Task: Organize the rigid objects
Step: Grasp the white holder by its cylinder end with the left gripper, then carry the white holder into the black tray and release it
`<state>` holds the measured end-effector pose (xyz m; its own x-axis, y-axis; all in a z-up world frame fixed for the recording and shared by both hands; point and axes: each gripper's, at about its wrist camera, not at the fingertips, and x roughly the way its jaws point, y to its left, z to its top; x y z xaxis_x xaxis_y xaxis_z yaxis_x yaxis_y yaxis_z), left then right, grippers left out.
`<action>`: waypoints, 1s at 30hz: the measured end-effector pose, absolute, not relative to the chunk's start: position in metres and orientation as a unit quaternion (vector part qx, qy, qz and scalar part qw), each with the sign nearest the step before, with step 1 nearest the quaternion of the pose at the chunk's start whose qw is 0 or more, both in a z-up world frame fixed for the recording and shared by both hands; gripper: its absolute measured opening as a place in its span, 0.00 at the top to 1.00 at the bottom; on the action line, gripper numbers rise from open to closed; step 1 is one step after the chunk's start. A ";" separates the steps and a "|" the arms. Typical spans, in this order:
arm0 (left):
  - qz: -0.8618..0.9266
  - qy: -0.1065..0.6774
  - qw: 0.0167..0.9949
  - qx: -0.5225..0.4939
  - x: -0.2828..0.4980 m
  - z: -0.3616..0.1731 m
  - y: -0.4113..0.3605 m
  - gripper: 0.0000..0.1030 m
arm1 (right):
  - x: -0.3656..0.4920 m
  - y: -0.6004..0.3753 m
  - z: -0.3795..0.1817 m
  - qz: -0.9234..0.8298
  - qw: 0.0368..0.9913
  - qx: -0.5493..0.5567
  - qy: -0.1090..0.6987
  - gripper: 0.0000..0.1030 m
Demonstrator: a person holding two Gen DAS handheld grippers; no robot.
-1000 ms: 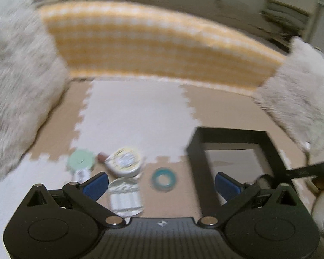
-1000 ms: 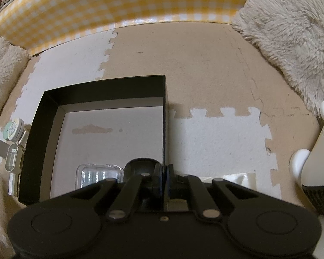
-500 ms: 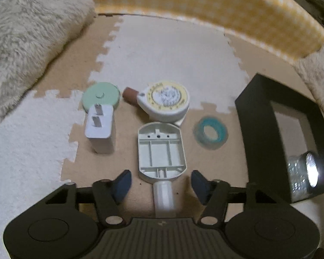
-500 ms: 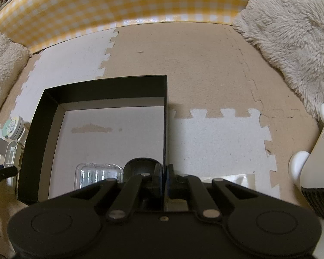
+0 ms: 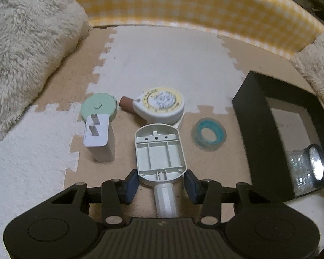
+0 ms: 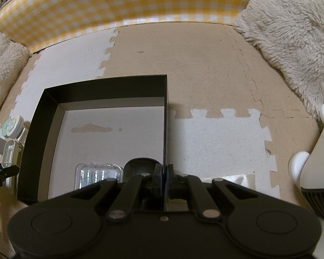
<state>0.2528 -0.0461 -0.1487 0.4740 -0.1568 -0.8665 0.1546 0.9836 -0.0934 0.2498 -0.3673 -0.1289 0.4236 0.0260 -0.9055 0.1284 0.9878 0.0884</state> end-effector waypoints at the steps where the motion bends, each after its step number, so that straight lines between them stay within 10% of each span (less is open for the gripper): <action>1: -0.094 0.501 0.860 -0.006 0.251 -0.145 -0.046 0.55 | 0.250 -0.367 -0.129 -0.030 0.841 0.072 0.536 0.96; 30: -0.221 0.441 0.867 -0.073 0.240 -0.111 -0.159 0.54 | 0.251 -0.364 -0.130 -0.030 0.840 0.062 0.538 0.96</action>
<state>0.2402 -0.1586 -0.1113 0.5138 -0.4468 -0.7324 0.3188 0.8920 -0.3205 0.2510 -0.3644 -0.1304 0.4190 0.0158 -0.9079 0.1183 0.9904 0.0718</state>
